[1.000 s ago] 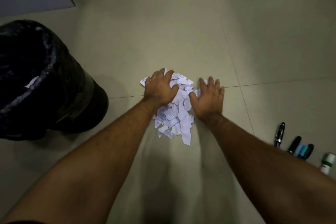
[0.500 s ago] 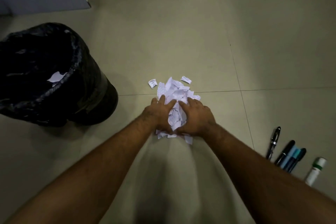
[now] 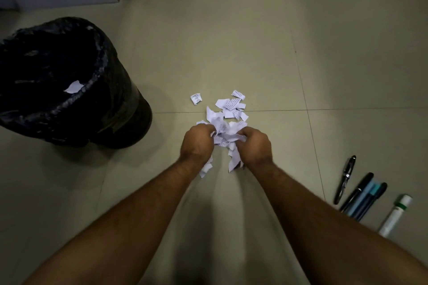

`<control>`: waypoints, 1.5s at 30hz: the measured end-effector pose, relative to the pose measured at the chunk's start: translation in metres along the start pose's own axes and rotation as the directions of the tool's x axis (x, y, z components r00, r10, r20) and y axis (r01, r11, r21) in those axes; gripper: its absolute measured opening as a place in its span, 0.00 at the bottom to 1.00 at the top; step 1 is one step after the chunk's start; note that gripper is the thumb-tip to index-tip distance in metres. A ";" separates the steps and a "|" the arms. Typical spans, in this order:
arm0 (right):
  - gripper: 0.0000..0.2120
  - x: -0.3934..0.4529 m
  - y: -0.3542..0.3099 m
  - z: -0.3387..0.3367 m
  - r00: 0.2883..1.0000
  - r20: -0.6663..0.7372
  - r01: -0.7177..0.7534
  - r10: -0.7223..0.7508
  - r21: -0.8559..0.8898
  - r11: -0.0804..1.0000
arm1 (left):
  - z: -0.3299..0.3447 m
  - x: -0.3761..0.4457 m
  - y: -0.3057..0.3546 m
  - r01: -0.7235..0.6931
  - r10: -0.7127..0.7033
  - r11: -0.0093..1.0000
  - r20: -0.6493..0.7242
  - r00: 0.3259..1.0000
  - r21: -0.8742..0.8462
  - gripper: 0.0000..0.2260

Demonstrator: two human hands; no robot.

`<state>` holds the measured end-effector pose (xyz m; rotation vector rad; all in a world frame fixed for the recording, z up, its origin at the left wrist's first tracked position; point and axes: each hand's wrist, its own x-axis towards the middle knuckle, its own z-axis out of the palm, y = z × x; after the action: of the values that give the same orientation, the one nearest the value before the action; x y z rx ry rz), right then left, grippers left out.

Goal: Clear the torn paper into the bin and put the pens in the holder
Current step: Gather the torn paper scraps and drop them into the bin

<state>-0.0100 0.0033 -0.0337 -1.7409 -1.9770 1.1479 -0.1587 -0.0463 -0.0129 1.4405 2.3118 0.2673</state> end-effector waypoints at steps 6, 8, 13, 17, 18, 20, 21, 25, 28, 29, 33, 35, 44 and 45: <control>0.05 -0.004 -0.052 -0.019 0.983 -0.141 -0.085 0.118 0.221 0.971 | -0.054 -0.003 0.018 0.080 -0.108 0.974 -0.124 0.986 -0.214 0.08; 0.05 -0.005 -0.079 -0.030 0.982 -0.173 -0.025 0.073 0.266 0.964 | -0.081 -0.009 0.024 0.046 -0.090 0.965 -0.161 0.983 -0.257 0.08; 0.03 -0.014 -0.172 -0.048 0.974 -0.212 0.150 -0.074 0.371 0.916 | -0.173 -0.014 0.024 0.058 -0.151 0.942 -0.262 0.953 -0.332 0.10; 0.04 -0.022 -0.268 -0.047 0.946 -0.262 0.294 -0.190 0.447 0.845 | -0.265 -0.017 -0.002 -0.038 -0.110 0.940 -0.404 0.908 -0.340 0.09; 0.04 -0.024 -0.287 -0.043 0.945 -0.250 0.310 -0.213 0.468 0.828 | -0.280 -0.019 -0.010 -0.021 -0.129 0.938 -0.405 0.905 -0.345 0.10; 0.04 -0.029 -0.328 -0.027 0.939 -0.213 0.340 -0.269 0.481 0.808 | -0.312 -0.024 -0.035 0.031 -0.187 0.939 -0.431 0.883 -0.344 0.12; 0.03 -0.033 -0.346 -0.015 0.933 -0.189 0.359 -0.306 0.459 0.812 | -0.324 -0.027 -0.050 0.058 -0.211 0.942 -0.449 0.868 -0.331 0.11; 0.04 -0.042 -0.378 0.030 0.908 -0.074 0.414 -0.413 0.326 0.850 | -0.325 -0.037 -0.104 0.225 -0.317 0.944 -0.459 0.830 -0.243 0.11; 0.04 -0.036 -0.382 0.054 0.875 0.066 0.475 -0.480 0.082 0.876 | -0.302 -0.032 -0.135 0.330 -0.383 0.923 -0.378 0.843 -0.201 0.09; 0.05 -0.033 -0.381 0.059 0.867 0.121 0.488 -0.484 -0.007 0.873 | -0.296 -0.029 -0.141 0.346 -0.393 0.918 -0.342 0.853 -0.193 0.08; 0.17 -0.027 -0.378 0.059 0.858 0.233 0.492 -0.458 -0.114 0.863 | -0.289 -0.019 -0.147 0.354 -0.383 0.924 -0.336 0.860 -0.146 0.09; 0.18 -0.027 -0.380 0.058 0.856 0.249 0.478 -0.452 -0.053 0.877 | -0.291 -0.017 -0.147 0.338 -0.376 0.927 -0.368 0.851 -0.166 0.09; 0.13 -0.019 -0.376 0.030 0.935 -0.062 0.354 -0.349 0.238 0.905 | -0.304 -0.004 -0.114 0.169 -0.291 0.941 -0.442 0.849 -0.295 0.09; 0.12 -0.014 -0.370 0.026 0.949 -0.077 0.314 -0.306 0.304 0.899 | -0.306 -0.003 -0.103 0.122 -0.287 0.922 -0.436 0.853 -0.367 0.08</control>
<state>-0.2877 -0.0063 0.2130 -1.2245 -1.8479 1.2337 -0.3738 -0.0808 0.2263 1.0245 2.6146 0.9990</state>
